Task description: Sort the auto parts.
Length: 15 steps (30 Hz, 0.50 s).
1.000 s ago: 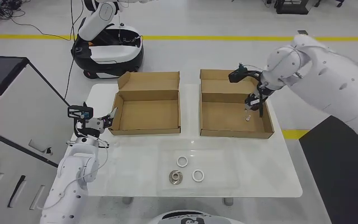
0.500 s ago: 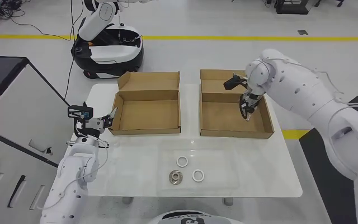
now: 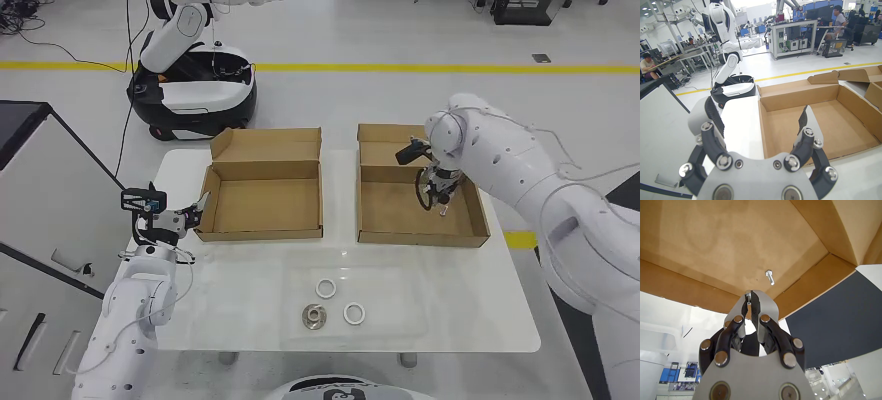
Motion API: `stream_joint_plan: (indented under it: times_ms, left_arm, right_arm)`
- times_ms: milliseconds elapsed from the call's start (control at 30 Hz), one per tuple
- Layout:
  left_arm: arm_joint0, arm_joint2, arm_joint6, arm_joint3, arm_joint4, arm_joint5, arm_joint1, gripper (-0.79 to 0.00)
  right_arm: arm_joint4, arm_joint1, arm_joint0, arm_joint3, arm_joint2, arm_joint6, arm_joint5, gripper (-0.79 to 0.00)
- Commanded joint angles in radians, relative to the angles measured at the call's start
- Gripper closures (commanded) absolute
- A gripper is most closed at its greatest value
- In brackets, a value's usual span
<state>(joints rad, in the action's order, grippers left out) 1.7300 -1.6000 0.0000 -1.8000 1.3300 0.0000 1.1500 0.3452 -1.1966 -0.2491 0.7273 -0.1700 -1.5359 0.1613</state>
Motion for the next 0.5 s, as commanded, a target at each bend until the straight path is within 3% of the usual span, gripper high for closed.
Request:
stream_joint_plan:
  times_ms: [0, 467]
  left_arm:
    - [0.000, 0.000, 0.000, 0.000, 0.000, 0.000, 0.000, -0.785]
    - [0.000, 0.000, 0.000, 0.000, 0.000, 0.000, 0.000, -0.785]
  right_arm:
    - [0.011, -0.014, -0.002, -0.016, 0.000, 0.000, 0.002, 0.000]
    - [0.050, -0.064, -0.015, -0.046, -0.007, 0.044, -0.044, 0.000]
